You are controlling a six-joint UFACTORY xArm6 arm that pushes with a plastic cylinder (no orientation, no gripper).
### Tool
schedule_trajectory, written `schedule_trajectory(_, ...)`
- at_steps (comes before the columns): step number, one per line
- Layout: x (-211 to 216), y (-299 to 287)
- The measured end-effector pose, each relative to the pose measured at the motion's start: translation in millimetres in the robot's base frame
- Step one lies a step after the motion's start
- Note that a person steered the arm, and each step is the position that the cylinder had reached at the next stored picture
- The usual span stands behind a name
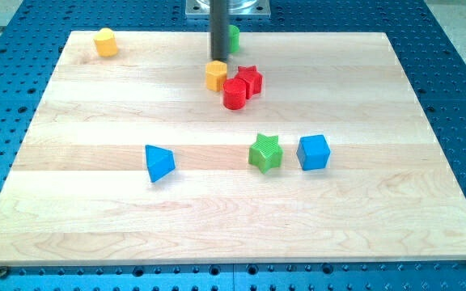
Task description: Move the arm towards the green star
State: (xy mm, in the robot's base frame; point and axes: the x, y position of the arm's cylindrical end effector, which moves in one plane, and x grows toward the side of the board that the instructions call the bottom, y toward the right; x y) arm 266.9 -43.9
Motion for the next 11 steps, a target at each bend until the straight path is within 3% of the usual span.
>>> schedule_trajectory(1, 10, -24)
schedule_trajectory(4, 18, -7)
schedule_trajectory(5, 36, -26)
schedule_trajectory(6, 127, -22)
schedule_trajectory(7, 184, 6)
schedule_trajectory(8, 164, 15)
schedule_trajectory(11, 255, 91)
